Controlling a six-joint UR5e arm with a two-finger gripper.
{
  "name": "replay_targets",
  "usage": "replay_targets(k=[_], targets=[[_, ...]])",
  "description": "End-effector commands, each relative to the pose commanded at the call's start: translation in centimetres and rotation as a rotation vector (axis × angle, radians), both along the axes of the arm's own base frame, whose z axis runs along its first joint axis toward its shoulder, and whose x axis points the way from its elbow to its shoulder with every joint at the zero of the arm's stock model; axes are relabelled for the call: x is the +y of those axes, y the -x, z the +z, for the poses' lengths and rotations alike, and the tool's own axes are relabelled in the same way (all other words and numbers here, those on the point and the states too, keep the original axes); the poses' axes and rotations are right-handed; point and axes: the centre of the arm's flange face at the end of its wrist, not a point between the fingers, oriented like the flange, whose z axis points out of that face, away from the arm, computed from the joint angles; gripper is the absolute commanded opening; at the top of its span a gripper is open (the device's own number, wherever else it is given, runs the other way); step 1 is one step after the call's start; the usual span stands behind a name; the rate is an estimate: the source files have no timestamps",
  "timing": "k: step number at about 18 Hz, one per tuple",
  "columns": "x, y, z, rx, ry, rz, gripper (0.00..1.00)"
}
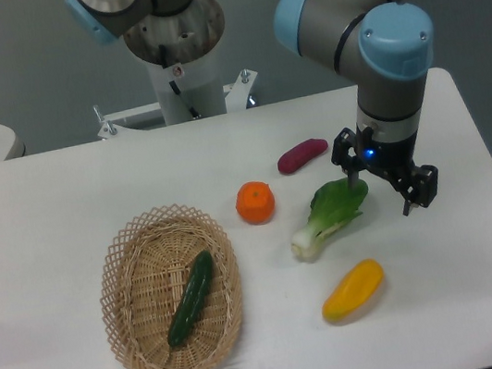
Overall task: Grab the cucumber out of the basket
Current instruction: 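Move the open gripper from beside the bok choy over the basket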
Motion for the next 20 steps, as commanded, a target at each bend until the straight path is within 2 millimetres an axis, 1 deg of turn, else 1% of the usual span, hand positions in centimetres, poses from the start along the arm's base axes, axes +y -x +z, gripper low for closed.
replay_targets(k=[1,3,6,7,9,12,15,16,17,18,19,20], targets=[[-0.1,0.1,0.1,0.001,-0.001,0.002,1.0],[-0.2,-0.3,-0.6,-0.009,0.003,0.001,1.0],[-0.1,-0.8,-0.4,-0.009,0.003,0.003,1.0],[-0.2,-1.3,-0.1,-0.008,0.002,0.006,1.0],[-0.3,-2.6,-0.4,-0.018,0.008,0.005,1.0],[1.4,-6.4,-0.3,-0.036,0.0,0.057,1.0],[3.5,-10.6,-0.7,-0.069,-0.006,0.17,1.0],[4.4,-12.5,-1.4,-0.089,-0.001,0.212,1.0],[5.9,-15.9,-2.5,-0.124,0.005,0.321,1.0],[6.4,-16.8,-3.2,-0.14,0.007,0.378,1.0],[7.4,-18.1,-3.5,-0.15,0.004,0.419,1.0],[8.9,-19.6,-4.3,-0.154,0.001,0.442,1.0]])
